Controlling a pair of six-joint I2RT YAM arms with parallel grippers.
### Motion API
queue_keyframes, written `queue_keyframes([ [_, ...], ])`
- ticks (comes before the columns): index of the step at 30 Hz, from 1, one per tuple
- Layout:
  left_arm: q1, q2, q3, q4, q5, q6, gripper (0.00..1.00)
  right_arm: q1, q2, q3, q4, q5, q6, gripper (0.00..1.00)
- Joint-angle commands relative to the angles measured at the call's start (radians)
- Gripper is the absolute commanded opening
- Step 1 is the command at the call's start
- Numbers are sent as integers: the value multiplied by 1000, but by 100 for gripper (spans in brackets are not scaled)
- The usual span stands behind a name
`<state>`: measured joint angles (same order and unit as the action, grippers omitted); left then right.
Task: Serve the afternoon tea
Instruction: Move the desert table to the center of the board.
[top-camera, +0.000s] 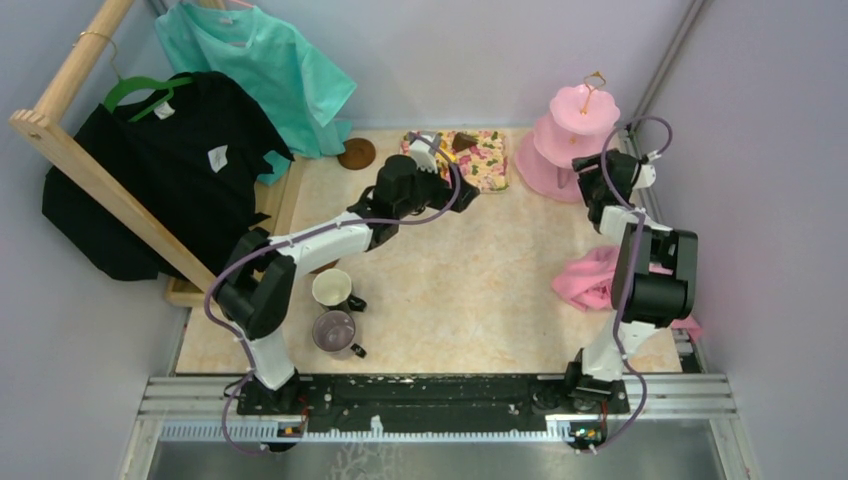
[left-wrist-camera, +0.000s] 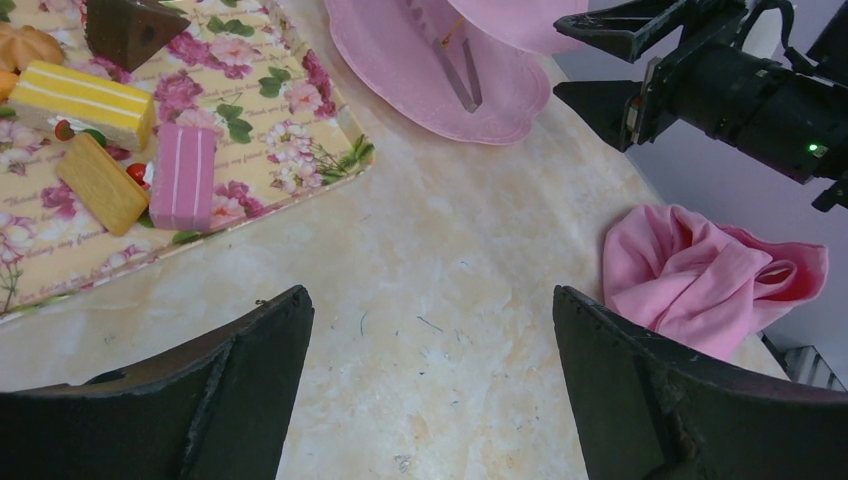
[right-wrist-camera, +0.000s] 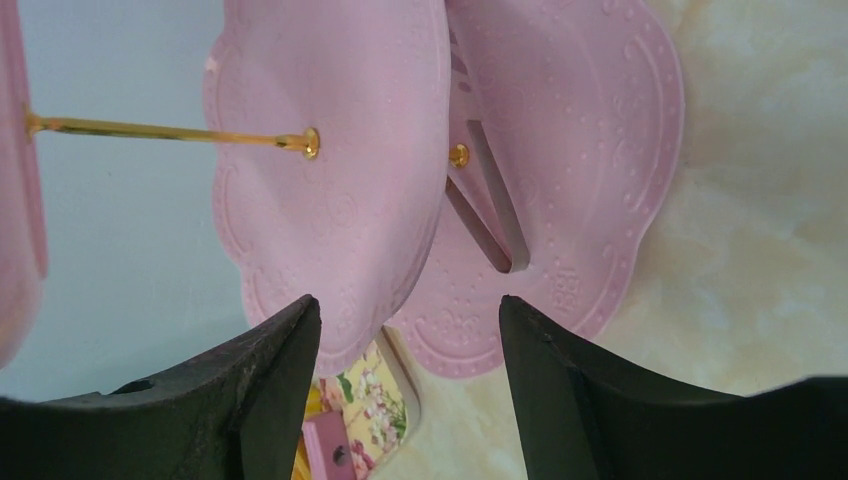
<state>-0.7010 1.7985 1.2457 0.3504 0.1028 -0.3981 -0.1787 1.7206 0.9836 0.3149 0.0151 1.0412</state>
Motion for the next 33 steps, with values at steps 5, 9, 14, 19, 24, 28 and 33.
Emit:
queue_keyframes([
  [5,22,17,-37,114,21,-6,94,8,131,137,134,-15,12,64],
  [9,31,26,-48,132,20,-7,94,8,180,174,164,-24,27,62],
  [14,37,41,-48,153,14,-12,94,8,229,204,190,-38,46,52],
  [19,39,56,-42,160,12,-22,94,6,232,185,228,-43,55,29],
  [24,40,55,-48,163,6,-32,94,-2,211,156,246,-52,73,17],
  [28,39,37,-60,163,2,-37,94,-7,185,118,262,-62,98,12],
  [33,38,3,-88,164,-6,-35,93,-14,140,70,265,-77,128,11],
])
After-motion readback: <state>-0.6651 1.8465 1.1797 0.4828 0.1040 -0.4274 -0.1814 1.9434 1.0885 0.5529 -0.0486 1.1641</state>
